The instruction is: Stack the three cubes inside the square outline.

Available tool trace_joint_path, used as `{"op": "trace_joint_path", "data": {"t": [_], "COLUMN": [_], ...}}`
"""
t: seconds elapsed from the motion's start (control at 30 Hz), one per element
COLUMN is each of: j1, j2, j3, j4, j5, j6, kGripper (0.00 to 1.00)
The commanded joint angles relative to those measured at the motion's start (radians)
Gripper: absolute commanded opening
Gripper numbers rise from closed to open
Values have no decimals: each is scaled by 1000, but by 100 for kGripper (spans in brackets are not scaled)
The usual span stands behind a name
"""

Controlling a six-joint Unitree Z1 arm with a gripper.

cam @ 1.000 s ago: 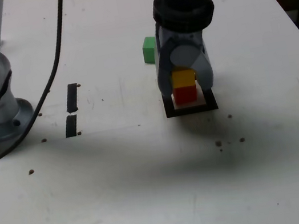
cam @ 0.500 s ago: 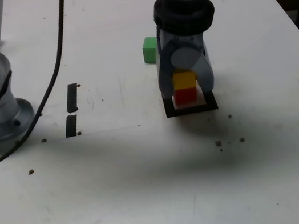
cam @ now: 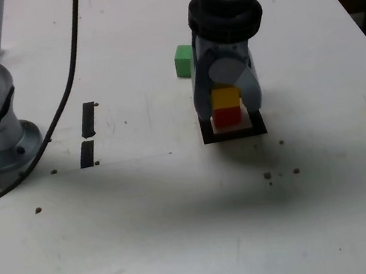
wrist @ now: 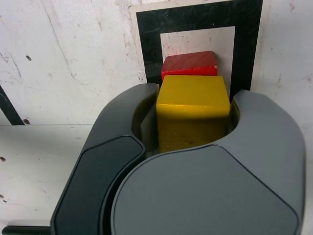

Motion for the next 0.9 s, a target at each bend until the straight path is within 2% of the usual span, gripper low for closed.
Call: {"op": "trace_joint_path", "data": {"t": [0.0, 0.87], "j1": [4, 11], "j2": [-2, -4], "j3": [3, 2], "j4": [1, 7], "j5": [1, 4], "j6": [2, 13], "kGripper": [48, 58]}}
